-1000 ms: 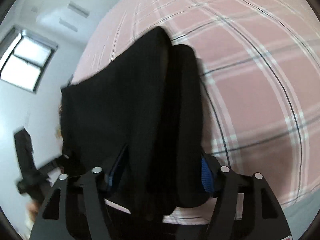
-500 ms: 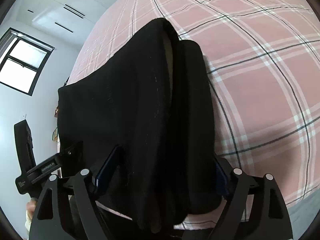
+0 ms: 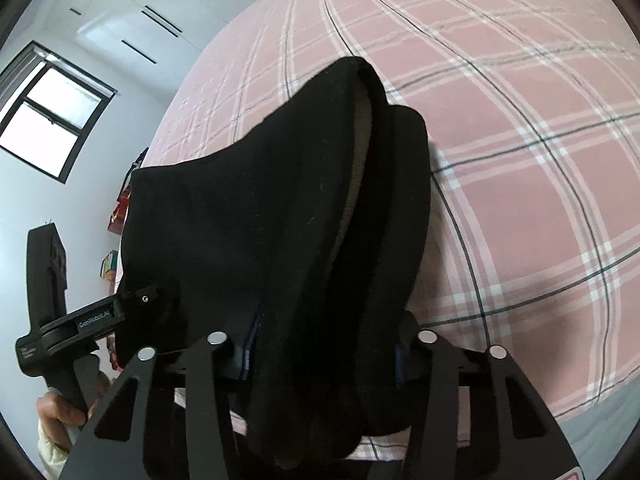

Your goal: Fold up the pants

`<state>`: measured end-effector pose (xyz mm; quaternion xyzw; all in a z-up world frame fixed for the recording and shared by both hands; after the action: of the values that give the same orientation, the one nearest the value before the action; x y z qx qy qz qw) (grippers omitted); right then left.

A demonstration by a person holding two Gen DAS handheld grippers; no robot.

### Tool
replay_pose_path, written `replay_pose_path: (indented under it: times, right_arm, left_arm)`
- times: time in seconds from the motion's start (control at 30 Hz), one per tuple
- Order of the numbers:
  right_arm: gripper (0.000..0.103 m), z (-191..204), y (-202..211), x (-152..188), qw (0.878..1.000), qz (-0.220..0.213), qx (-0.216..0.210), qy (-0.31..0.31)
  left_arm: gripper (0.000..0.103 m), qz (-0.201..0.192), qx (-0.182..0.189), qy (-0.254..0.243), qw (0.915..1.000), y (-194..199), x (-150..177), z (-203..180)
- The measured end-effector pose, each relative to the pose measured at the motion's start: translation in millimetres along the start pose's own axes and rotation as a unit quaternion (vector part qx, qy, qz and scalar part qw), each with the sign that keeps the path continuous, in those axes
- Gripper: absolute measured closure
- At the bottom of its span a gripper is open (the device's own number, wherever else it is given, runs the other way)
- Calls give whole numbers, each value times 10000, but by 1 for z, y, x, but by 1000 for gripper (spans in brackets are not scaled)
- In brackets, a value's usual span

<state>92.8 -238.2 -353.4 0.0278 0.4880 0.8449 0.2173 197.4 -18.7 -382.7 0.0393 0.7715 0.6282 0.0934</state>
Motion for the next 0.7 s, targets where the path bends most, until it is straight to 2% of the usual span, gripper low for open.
replay_pose_path:
  times: [0.1, 0.2, 0.3, 0.7]
  right_arm:
    - [59, 5, 9, 1, 10000, -54, 13, 58]
    - [61, 13, 16, 1, 9998, -93, 42, 171]
    - [61, 16, 23, 5, 9998, -72, 26, 184]
    - [63, 37, 39, 26, 9995, 5, -81, 298]
  left_arm:
    - [61, -43, 69, 39, 10000, 14, 8, 9]
    - [63, -101, 114, 3, 9999, 30, 13, 21]
    - [64, -110, 120, -54, 9999, 39, 13, 14]
    - [64, -167, 159, -151, 9996, 78, 62, 25]
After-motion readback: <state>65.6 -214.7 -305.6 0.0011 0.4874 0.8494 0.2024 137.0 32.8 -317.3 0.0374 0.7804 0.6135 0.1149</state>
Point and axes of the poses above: each gripper's, at about its wrist camera, not at the fingertips, and y roughly against the way its jaws point, z to its left, x to its underside, the point moved 5 cm from there along -y, roughly the way its jaws point, and after that the axes turned 10 degrees about z, right-handed, at the moved point
